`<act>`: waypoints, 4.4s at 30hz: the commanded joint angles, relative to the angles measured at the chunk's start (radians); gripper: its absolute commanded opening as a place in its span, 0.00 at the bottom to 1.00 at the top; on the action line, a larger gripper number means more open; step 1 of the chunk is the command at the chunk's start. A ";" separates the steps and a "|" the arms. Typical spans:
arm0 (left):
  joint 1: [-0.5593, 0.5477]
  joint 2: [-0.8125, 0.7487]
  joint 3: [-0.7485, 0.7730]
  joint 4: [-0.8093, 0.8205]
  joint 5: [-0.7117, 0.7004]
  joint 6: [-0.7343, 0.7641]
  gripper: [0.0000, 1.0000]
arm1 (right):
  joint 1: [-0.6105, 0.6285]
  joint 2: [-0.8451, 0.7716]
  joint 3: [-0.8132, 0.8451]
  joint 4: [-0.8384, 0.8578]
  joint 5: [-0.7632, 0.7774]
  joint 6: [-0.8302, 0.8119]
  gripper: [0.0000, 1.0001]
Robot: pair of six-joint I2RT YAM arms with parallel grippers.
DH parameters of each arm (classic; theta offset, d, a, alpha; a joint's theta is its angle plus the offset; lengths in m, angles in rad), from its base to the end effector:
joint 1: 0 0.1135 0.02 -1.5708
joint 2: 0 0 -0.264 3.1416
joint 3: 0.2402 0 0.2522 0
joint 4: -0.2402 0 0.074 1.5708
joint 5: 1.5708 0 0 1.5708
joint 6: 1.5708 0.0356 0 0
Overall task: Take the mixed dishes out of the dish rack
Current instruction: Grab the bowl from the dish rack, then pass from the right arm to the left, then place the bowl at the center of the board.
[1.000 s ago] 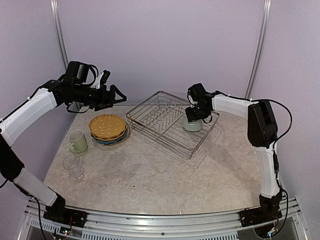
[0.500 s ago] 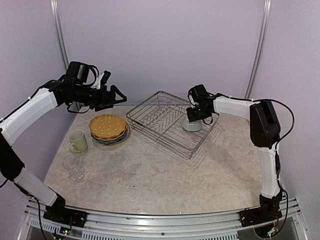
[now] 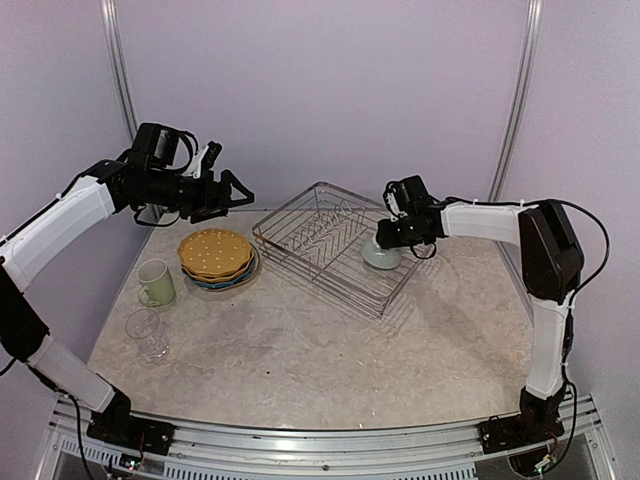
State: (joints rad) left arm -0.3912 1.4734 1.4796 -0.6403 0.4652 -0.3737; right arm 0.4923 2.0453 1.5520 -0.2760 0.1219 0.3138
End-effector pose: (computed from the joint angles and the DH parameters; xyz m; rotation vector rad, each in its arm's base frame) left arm 0.2936 -0.1384 0.3751 0.2919 2.2677 -0.9275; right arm 0.4104 0.2152 0.2091 -0.1487 2.3427 0.2582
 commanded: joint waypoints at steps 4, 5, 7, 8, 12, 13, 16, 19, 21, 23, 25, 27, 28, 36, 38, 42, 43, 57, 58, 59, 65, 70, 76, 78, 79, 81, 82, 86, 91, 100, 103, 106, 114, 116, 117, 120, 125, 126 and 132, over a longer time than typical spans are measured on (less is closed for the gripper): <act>-0.004 0.015 -0.018 -0.005 0.020 -0.008 0.91 | -0.008 -0.077 -0.037 0.159 -0.066 0.073 0.00; -0.004 0.016 -0.018 -0.005 0.022 -0.008 0.91 | -0.008 -0.083 -0.045 0.172 -0.073 0.080 0.00; -0.006 0.019 -0.017 -0.005 0.025 -0.010 0.91 | -0.012 -0.098 -0.070 0.208 -0.091 0.100 0.00; -0.007 0.021 -0.017 -0.005 0.027 -0.011 0.92 | -0.016 -0.108 -0.086 0.230 -0.104 0.117 0.00; -0.007 0.027 -0.015 -0.005 0.042 -0.016 0.91 | -0.038 -0.156 -0.183 0.351 -0.188 0.189 0.00; -0.006 0.030 -0.015 -0.005 0.049 -0.018 0.92 | -0.044 -0.168 -0.214 0.394 -0.216 0.213 0.00; -0.008 0.044 -0.009 -0.009 0.072 -0.027 0.92 | -0.061 -0.204 -0.287 0.516 -0.309 0.281 0.00; -0.008 0.065 0.004 -0.027 0.083 -0.032 0.92 | -0.065 -0.228 -0.328 0.597 -0.343 0.326 0.00; -0.010 0.079 0.013 -0.037 0.086 -0.033 0.92 | -0.064 -0.235 -0.340 0.631 -0.365 0.349 0.00; -0.011 0.087 0.016 -0.041 0.090 -0.036 0.92 | -0.065 -0.242 -0.351 0.667 -0.391 0.376 0.00; -0.012 0.095 0.018 -0.042 0.101 -0.040 0.92 | -0.065 -0.246 -0.363 0.718 -0.431 0.407 0.00; -0.012 0.104 0.020 -0.037 0.138 -0.048 0.91 | -0.057 -0.252 -0.369 0.762 -0.465 0.426 0.00; -0.011 0.111 0.020 -0.034 0.159 -0.051 0.91 | -0.054 -0.254 -0.371 0.779 -0.474 0.435 0.00; -0.010 0.162 -0.012 0.077 0.405 -0.144 0.86 | 0.018 -0.261 -0.370 0.869 -0.505 0.498 0.00; -0.010 0.167 -0.032 0.124 0.450 -0.170 0.85 | 0.045 -0.251 -0.358 0.882 -0.513 0.509 0.00; -0.008 0.167 -0.073 0.221 0.510 -0.226 0.84 | 0.098 -0.218 -0.339 0.935 -0.527 0.547 0.00; -0.007 0.168 -0.081 0.239 0.520 -0.239 0.84 | 0.111 -0.206 -0.331 0.946 -0.530 0.556 0.00; 0.023 0.233 -0.161 0.454 0.671 -0.433 0.71 | 0.247 -0.030 -0.216 1.179 -0.584 0.722 0.00; 0.025 0.234 -0.170 0.480 0.681 -0.449 0.70 | 0.252 -0.025 -0.216 1.184 -0.582 0.727 0.00; 0.027 0.234 -0.180 0.505 0.690 -0.466 0.68 | 0.257 -0.020 -0.216 1.191 -0.582 0.733 0.00; 0.033 0.236 -0.211 0.597 0.716 -0.520 0.51 | 0.282 0.018 -0.220 1.263 -0.579 0.774 0.00; 0.038 0.246 -0.221 0.632 0.733 -0.549 0.39 | 0.293 0.026 -0.240 1.306 -0.543 0.781 0.00; 0.037 0.249 -0.220 0.634 0.752 -0.550 0.21 | 0.294 0.030 -0.249 1.320 -0.541 0.780 0.00; 0.034 0.253 -0.219 0.633 0.754 -0.547 0.18 | 0.295 0.029 -0.253 1.324 -0.543 0.777 0.00; 0.034 0.254 -0.218 0.633 0.755 -0.545 0.15 | 0.295 0.029 -0.254 1.324 -0.543 0.776 0.00; 0.033 0.252 -0.216 0.633 0.756 -0.535 0.10 | 0.296 0.026 -0.257 1.323 -0.544 0.774 0.00; 0.034 0.252 -0.213 0.627 0.756 -0.531 0.08 | 0.296 0.026 -0.258 1.323 -0.544 0.772 0.00; 0.034 0.247 -0.194 0.577 0.746 -0.492 0.00 | 0.296 0.016 -0.276 1.323 -0.544 0.764 0.04; 0.031 0.228 -0.155 0.452 0.697 -0.390 0.00 | 0.295 -0.040 -0.331 1.296 -0.519 0.724 0.34; 0.008 0.181 -0.041 0.177 0.533 -0.212 0.00 | 0.255 -0.174 -0.452 1.141 -0.458 0.642 0.84; 0.006 0.187 0.006 0.041 0.454 -0.187 0.00 | 0.242 -0.233 -0.505 1.118 -0.434 0.613 0.89; 0.003 0.169 -0.019 -0.040 0.360 -0.171 0.00 | 0.239 -0.299 -0.520 1.019 -0.389 0.529 0.93; -0.084 0.048 -0.140 -0.243 -0.030 -0.128 0.00 | 0.239 -0.437 -0.532 0.799 -0.240 0.365 0.97; -0.125 0.030 -0.177 -0.285 -0.121 -0.136 0.00 | 0.239 -0.461 -0.539 0.781 -0.217 0.346 0.98; -0.143 0.024 -0.196 -0.301 -0.166 -0.143 0.00 | 0.239 -0.474 -0.544 0.774 -0.208 0.339 0.98; -0.182 0.021 -0.251 -0.340 -0.278 -0.174 0.00 | 0.239 -0.496 -0.556 0.754 -0.183 0.319 0.98; -0.256 0.124 -0.275 -0.435 -0.443 -0.242 0.00 | 0.239 -0.536 -0.580 0.720 -0.145 0.292 0.98; -0.270 0.149 -0.271 -0.448 -0.460 -0.248 0.00 | 0.239 -0.545 -0.584 0.710 -0.136 0.286 0.98; -0.338 0.277 -0.243 -0.498 -0.561 -0.269 0.00 | 0.239 -0.611 -0.612 0.654 -0.057 0.247 0.99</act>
State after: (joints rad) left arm -0.6983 1.6920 1.1999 -1.0771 0.0139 -0.6098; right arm 0.7334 1.4998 0.9607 0.4328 -0.0097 0.6060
